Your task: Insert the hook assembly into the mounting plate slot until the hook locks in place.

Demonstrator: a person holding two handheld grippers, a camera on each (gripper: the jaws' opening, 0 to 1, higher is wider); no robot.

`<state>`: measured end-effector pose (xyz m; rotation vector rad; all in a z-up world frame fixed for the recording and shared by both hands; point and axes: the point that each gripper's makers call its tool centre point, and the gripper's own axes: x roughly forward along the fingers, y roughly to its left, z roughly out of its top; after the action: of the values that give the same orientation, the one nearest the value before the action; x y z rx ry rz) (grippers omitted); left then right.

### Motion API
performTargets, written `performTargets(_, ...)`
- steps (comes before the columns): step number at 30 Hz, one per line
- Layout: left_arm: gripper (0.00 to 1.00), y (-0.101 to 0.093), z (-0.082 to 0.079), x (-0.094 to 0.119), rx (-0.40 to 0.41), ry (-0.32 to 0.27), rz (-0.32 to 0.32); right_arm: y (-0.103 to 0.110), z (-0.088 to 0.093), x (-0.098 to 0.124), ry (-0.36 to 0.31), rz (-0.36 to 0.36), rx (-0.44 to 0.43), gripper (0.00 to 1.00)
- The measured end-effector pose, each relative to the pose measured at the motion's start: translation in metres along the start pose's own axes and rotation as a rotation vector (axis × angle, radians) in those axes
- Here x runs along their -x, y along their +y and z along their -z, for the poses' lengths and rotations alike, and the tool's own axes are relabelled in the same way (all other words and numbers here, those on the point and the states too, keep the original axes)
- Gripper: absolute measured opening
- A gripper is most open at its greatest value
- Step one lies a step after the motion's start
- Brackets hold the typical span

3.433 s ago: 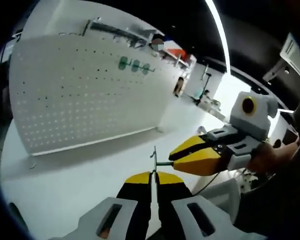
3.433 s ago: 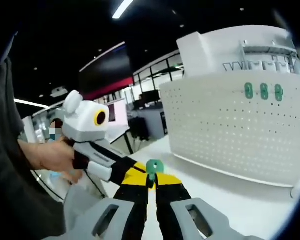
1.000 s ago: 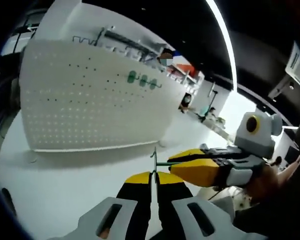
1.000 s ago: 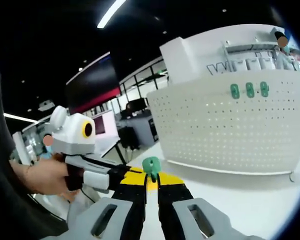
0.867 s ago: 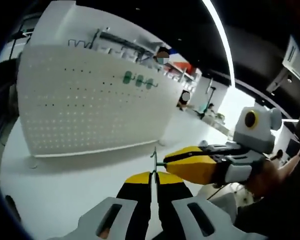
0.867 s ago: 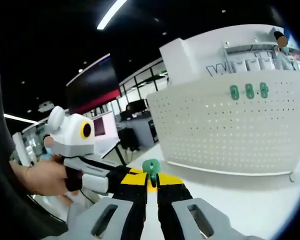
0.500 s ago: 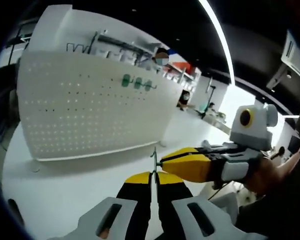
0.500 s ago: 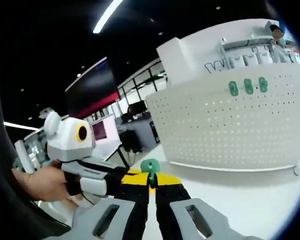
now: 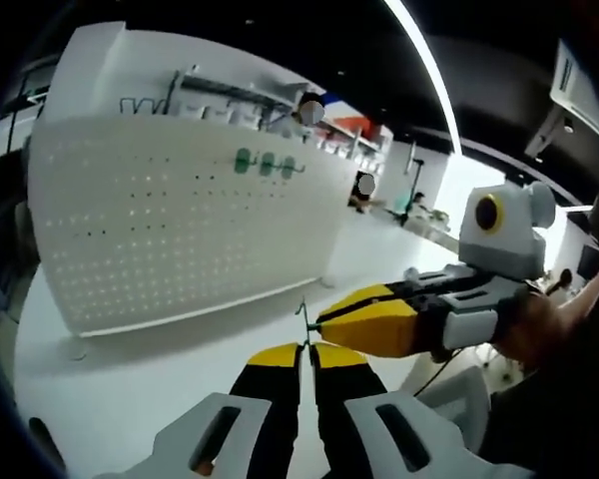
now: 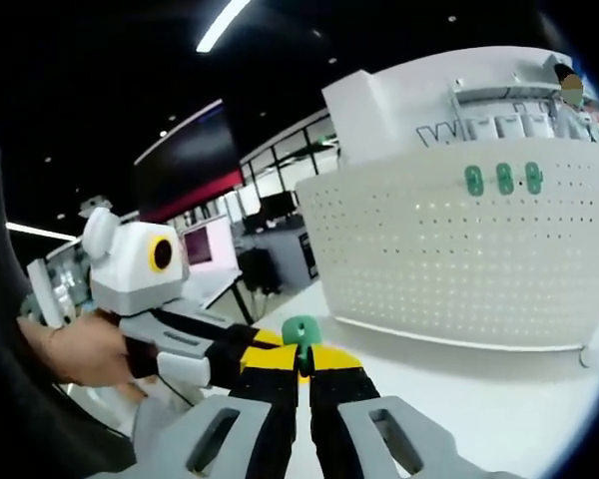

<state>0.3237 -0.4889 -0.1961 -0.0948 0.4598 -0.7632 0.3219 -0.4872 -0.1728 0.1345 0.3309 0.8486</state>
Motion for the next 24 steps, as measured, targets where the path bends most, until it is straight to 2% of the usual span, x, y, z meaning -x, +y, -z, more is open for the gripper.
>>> performTargets(6, 0.05, -0.001, 0.001, 0.001, -0.021, 0.0, 0.001, 0.0, 0.001, -0.001, 0.005, -0.001, 0.012, 0.01)
performTargets(10, 0.1, -0.004, 0.0, 0.002, -0.009, -0.016, 0.022, -0.001, -0.001, 0.001, -0.002, -0.001, 0.012, 0.01)
performTargets(12, 0.17, -0.008, 0.002, 0.002, -0.022, -0.017, 0.026, -0.002, -0.002, 0.001, -0.005, 0.002, 0.022, 0.01)
performTargets(17, 0.4, -0.012, 0.004, 0.0, -0.013, -0.016, 0.025, -0.003, -0.005, 0.0, -0.009, 0.003, 0.032, 0.01)
performTargets(21, 0.51, -0.017, 0.001, 0.0, -0.038, -0.032, 0.043, -0.005, -0.007, -0.001, -0.014, 0.004, 0.039, 0.01)
performTargets(24, 0.64, -0.017, 0.001, -0.001, -0.048, -0.026, 0.035, -0.009, -0.009, -0.001, -0.018, 0.011, 0.04, 0.01)
